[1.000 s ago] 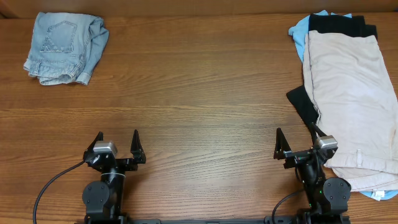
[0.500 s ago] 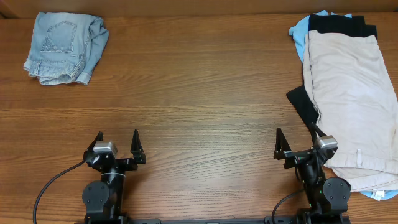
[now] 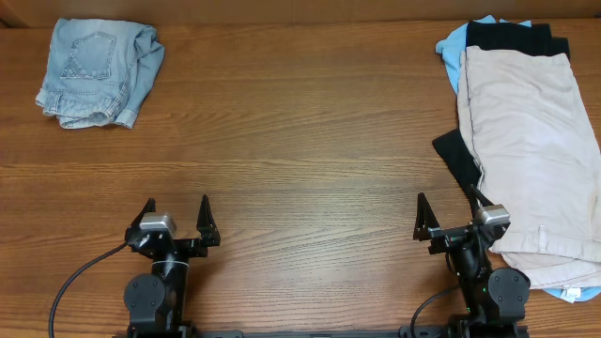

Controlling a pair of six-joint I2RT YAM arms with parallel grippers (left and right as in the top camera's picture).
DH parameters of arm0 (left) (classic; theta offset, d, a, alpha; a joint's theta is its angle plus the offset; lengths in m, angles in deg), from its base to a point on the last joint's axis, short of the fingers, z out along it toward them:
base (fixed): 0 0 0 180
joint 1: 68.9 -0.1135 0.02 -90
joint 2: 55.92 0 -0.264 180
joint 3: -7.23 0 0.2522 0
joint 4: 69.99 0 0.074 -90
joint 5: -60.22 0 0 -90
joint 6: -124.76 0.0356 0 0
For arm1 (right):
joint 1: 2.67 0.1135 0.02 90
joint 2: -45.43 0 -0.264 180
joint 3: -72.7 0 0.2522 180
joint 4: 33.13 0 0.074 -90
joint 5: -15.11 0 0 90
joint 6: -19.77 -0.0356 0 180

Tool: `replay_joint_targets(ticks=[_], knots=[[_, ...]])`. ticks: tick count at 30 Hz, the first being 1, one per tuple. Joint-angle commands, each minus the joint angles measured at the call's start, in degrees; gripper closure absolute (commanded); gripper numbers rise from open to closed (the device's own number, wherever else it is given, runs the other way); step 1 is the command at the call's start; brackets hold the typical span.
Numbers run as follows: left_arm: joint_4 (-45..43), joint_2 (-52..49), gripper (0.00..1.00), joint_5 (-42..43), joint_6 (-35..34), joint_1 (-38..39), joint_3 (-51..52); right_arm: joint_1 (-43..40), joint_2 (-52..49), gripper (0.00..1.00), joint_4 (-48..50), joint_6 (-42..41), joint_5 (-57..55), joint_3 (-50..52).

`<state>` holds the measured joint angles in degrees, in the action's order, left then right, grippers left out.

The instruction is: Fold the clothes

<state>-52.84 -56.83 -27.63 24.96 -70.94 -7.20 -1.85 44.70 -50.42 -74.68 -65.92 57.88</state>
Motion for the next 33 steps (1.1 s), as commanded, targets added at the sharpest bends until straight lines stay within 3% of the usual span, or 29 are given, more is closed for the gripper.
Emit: replay_joint_targets(ticks=[1, 23, 33], knots=[[-0.48, 0.66, 0.00, 1.16, -2.05, 0.15, 0.39, -0.15, 0.57, 0.00, 0.83, -0.02, -0.33, 0.59], [-0.63, 0.66, 0.00, 2.25, -2.19, 0.15, -2.91, -0.15, 0.57, 0.00, 4.13, 0.00, -1.40, 0.50], [3.17, -4.74, 0.00, 0.90, -1.97, 0.13, -10.93, -0.15, 0.57, 0.00, 4.00, 0.00, -1.40, -3.56]])
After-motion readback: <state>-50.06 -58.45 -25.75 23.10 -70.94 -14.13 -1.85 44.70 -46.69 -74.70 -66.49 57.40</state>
